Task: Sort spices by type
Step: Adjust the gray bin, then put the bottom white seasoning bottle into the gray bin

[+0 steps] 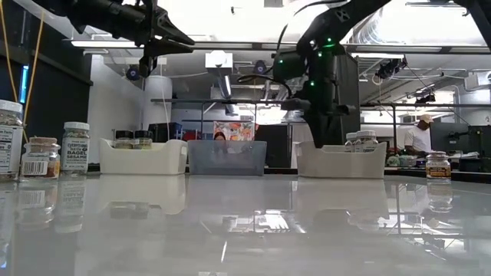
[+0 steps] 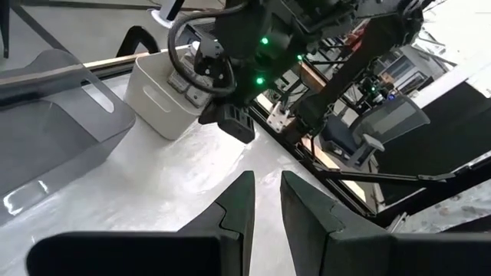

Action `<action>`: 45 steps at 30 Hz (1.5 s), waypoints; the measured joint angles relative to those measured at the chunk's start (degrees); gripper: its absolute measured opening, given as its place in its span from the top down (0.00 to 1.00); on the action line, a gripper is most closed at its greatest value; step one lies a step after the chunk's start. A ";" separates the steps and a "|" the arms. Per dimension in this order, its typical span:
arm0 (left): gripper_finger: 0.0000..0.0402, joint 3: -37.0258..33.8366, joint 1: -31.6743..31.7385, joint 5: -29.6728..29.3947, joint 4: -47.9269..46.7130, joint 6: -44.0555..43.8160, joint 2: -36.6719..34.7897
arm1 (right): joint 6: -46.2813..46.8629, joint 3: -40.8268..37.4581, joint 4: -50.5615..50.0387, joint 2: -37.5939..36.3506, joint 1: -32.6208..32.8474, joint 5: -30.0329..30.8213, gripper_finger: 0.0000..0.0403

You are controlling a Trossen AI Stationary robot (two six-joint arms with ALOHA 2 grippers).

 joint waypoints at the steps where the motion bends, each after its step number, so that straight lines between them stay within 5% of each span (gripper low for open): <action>1: 0.87 0.00 0.00 0.08 0.00 0.53 0.00 | -0.31 0.01 -0.07 -0.27 -0.02 -0.40 1.00; 5: 0.87 0.00 0.02 3.39 0.44 1.40 -0.53 | -1.93 0.46 -0.54 -3.56 0.55 -1.93 1.00; 9: 0.86 1.10 -2.72 13.07 -1.44 3.49 -2.38 | -2.01 0.92 -0.58 -9.15 0.73 -1.71 1.00; 15: 0.76 7.62 -14.58 15.42 -26.50 6.46 -2.86 | -1.99 0.92 -1.39 -15.89 0.55 1.65 1.00; 22: 0.55 10.45 -27.54 15.20 -44.61 2.42 -4.71 | -1.99 0.92 -3.13 -17.46 1.07 2.06 1.00; 26: 0.44 10.43 -31.60 10.63 -55.38 1.34 -6.13 | -1.98 0.92 -2.98 -17.48 1.94 3.40 1.00; 34: 0.35 10.43 -33.38 -10.43 -68.56 8.80 -6.43 | -2.24 0.92 -1.00 -17.48 2.25 5.19 1.00; 45: 0.34 8.28 -32.63 -11.35 -79.38 -27.01 -5.79 | -3.52 -1.40 1.79 -17.50 2.25 5.25 1.00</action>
